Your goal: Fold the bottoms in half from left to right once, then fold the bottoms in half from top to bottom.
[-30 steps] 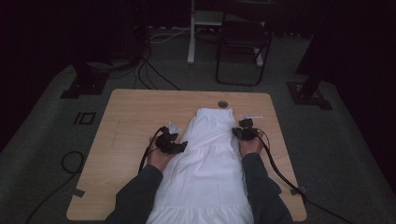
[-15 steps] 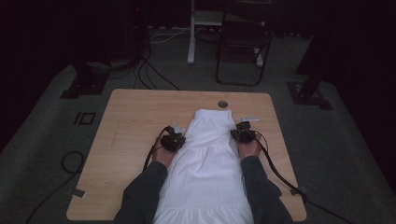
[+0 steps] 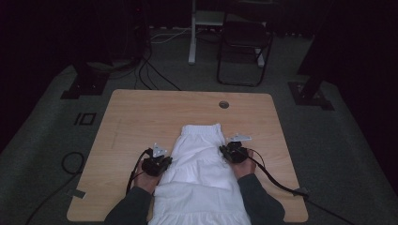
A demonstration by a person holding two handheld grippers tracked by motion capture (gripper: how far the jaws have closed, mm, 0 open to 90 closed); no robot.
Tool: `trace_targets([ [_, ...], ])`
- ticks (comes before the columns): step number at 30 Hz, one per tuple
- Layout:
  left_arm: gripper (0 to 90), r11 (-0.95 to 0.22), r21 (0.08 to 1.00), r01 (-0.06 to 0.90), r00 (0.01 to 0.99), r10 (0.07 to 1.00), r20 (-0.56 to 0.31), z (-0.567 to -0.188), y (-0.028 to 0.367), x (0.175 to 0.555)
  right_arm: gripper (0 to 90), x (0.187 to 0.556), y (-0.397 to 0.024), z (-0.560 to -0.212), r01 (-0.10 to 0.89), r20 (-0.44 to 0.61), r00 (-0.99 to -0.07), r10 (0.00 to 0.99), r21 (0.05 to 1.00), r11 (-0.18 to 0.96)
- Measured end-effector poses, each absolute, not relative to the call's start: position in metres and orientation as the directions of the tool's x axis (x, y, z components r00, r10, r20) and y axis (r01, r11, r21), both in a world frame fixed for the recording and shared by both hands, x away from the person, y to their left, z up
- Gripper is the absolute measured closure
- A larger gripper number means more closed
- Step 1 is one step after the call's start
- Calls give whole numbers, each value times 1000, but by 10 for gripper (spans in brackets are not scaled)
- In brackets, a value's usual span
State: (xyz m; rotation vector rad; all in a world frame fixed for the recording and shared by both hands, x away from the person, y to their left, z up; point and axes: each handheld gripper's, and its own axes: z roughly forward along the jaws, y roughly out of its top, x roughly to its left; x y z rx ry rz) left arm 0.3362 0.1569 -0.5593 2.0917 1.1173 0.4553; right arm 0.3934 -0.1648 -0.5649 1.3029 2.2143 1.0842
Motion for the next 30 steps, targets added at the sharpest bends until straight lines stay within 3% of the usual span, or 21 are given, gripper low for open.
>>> trace_targets([
  [8,873,-374,720,584,558,830,-21,-558,157,334,839,391,-166,-566,586,104,-523,846,765,268],
  [11,614,-340,713,613,541,839,-65,-551,165,340,839,391,-166,-566,584,105,-525,844,766,268],
  [16,456,-302,760,576,549,831,-86,-521,171,356,839,391,-167,-567,582,107,-525,845,769,264],
  [22,368,-329,781,531,606,792,-78,-502,147,390,839,390,-167,-568,581,110,-521,846,772,258],
  [30,301,-370,709,601,589,805,-79,-539,119,420,840,391,-168,-568,582,119,-526,842,772,254],
])
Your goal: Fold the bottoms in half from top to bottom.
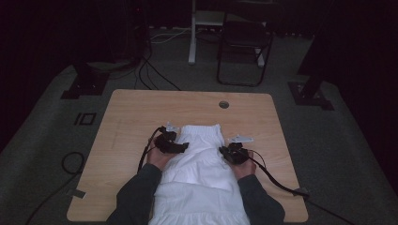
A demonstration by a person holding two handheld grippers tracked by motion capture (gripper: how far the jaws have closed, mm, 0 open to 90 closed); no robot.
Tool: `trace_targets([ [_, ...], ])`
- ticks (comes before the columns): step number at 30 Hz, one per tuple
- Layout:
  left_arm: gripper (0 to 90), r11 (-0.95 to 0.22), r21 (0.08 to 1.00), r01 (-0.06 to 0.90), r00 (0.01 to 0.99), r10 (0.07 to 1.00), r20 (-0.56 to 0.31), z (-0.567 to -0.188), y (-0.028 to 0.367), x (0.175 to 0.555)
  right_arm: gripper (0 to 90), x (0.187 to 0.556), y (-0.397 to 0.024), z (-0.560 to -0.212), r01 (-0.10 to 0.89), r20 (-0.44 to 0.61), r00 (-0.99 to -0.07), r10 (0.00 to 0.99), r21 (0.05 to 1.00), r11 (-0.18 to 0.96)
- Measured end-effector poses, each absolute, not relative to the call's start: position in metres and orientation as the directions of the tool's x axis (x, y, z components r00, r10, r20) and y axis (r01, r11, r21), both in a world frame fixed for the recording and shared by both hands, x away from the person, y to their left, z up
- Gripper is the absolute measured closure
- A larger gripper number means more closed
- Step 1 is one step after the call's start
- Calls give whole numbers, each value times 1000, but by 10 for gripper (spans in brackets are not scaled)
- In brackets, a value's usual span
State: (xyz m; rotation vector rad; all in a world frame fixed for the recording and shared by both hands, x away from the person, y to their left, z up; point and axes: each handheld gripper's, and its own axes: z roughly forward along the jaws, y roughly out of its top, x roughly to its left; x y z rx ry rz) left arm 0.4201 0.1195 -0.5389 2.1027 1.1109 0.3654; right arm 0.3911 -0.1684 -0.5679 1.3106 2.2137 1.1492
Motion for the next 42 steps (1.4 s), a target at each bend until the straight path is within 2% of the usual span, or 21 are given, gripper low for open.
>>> trace_targets([
  [8,336,-373,699,611,578,813,-71,-553,120,422,840,392,-168,-567,588,122,-528,841,767,257],
  [10,359,-392,701,596,579,814,-37,-554,118,421,831,394,-169,-566,597,129,-529,839,759,260],
  [14,367,-412,704,578,584,812,-5,-555,116,420,713,396,-169,-562,618,149,-547,824,736,277],
  [16,368,-410,707,576,585,811,-7,-555,117,420,606,398,-170,-558,628,136,-533,835,725,283],
  [23,369,-411,707,575,584,812,-3,-555,116,420,376,414,-182,-530,592,215,-523,825,788,170],
  [24,369,-411,707,575,584,812,-3,-555,116,420,328,418,-180,-528,595,219,-529,820,785,175],
  [25,369,-411,707,575,584,812,-3,-555,116,420,328,418,-180,-528,595,219,-529,820,785,175],
  [26,369,-410,708,575,582,813,-2,-556,116,420,289,424,-177,-527,604,222,-532,817,775,183],
  [27,369,-410,708,575,582,813,-1,-556,116,420,231,436,-169,-529,616,212,-549,809,757,219],
  [29,369,-409,708,575,581,814,-2,-556,116,420,183,444,-162,-534,626,194,-558,807,736,256],
  [32,369,-409,708,575,583,813,-4,-556,116,420,149,454,-154,-542,625,145,-560,816,720,301],
  [38,369,-399,715,575,582,813,-14,-556,117,420,153,463,-154,-555,645,131,-566,814,685,338],
  [39,368,-397,712,579,585,811,-24,-555,118,421,161,462,-153,-556,639,120,-568,814,688,344],
  [42,369,-363,688,629,582,806,-107,-551,124,429,279,461,-151,-554,632,81,-560,825,686,361],
])
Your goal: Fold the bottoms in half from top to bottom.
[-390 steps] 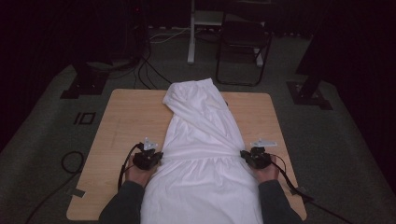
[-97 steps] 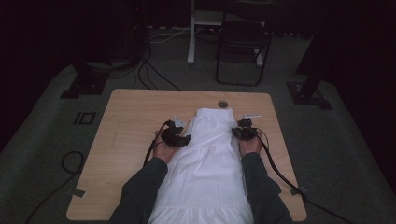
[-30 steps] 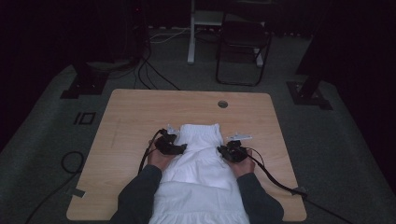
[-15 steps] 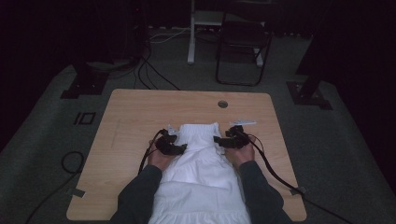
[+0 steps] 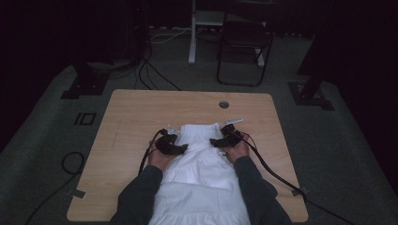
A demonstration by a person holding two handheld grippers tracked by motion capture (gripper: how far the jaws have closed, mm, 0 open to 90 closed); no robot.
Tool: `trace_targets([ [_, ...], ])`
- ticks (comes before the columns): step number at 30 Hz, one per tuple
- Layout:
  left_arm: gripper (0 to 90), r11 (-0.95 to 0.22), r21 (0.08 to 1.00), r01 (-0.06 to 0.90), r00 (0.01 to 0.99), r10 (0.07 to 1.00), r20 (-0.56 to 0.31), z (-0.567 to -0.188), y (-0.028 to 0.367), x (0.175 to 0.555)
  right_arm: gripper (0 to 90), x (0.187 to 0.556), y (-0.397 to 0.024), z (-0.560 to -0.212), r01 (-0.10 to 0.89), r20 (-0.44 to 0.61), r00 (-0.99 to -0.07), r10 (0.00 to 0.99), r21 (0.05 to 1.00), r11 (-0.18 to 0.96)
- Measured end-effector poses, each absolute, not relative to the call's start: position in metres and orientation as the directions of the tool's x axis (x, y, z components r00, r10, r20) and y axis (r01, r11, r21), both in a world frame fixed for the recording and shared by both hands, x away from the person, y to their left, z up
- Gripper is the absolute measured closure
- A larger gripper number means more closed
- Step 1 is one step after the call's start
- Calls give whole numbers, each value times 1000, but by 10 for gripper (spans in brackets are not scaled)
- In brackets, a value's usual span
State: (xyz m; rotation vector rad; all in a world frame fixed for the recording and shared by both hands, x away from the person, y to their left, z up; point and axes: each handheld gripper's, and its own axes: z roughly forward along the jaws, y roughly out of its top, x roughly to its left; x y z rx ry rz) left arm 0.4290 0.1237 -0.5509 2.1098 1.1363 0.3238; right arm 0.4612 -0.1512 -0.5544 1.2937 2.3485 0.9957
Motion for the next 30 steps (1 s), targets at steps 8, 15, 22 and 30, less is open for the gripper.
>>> trace_targets([
  [8,364,-338,679,652,553,824,-121,-549,120,446,492,458,-147,-552,619,14,-540,842,684,386],
  [15,376,-368,676,639,559,825,-79,-549,113,447,524,458,-148,-553,616,17,-539,842,690,380],
  [22,427,-373,676,636,568,819,-82,-548,111,449,565,459,-148,-553,613,22,-536,844,697,371],
  [30,676,-397,671,626,593,801,-79,-548,106,451,763,460,-147,-554,611,42,-541,840,705,359],
])
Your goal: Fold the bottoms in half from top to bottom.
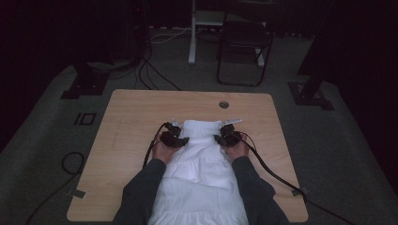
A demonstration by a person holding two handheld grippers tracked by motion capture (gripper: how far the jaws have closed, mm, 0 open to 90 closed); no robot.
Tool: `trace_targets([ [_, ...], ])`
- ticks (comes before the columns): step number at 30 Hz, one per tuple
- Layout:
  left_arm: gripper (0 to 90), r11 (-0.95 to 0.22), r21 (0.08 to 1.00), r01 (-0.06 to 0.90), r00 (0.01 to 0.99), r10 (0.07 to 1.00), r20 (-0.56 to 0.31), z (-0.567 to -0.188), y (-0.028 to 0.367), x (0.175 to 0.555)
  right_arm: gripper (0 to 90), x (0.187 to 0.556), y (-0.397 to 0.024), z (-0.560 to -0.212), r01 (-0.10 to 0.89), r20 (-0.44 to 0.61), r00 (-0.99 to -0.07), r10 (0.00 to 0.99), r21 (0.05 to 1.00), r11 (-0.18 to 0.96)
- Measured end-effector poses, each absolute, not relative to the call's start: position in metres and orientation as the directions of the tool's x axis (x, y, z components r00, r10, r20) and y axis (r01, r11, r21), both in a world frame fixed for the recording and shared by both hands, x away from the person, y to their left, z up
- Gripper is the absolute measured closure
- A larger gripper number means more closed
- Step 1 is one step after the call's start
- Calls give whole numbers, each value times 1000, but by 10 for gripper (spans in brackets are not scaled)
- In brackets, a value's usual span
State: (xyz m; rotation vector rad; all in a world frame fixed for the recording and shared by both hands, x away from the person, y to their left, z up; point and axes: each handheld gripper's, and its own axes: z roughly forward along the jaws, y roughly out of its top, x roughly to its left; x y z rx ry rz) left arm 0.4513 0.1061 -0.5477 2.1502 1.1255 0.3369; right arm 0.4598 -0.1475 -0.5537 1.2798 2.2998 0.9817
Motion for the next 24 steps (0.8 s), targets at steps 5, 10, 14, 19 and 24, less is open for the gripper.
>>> trace_targets([
  [5,837,-377,662,647,587,801,-117,-545,104,459,847,467,-151,-554,639,118,-540,833,702,315],
  [10,841,-360,694,623,589,800,-113,-519,105,473,851,477,-159,-540,633,151,-526,837,726,266],
  [14,841,-349,735,582,592,801,-89,-489,105,481,852,484,-160,-520,607,135,-527,839,751,260],
  [19,841,-326,788,521,601,797,-68,-448,106,491,851,498,-164,-469,542,123,-518,846,813,214],
  [24,839,-258,845,469,591,802,-83,-406,110,498,850,502,-166,-422,449,100,-502,859,879,160],
])
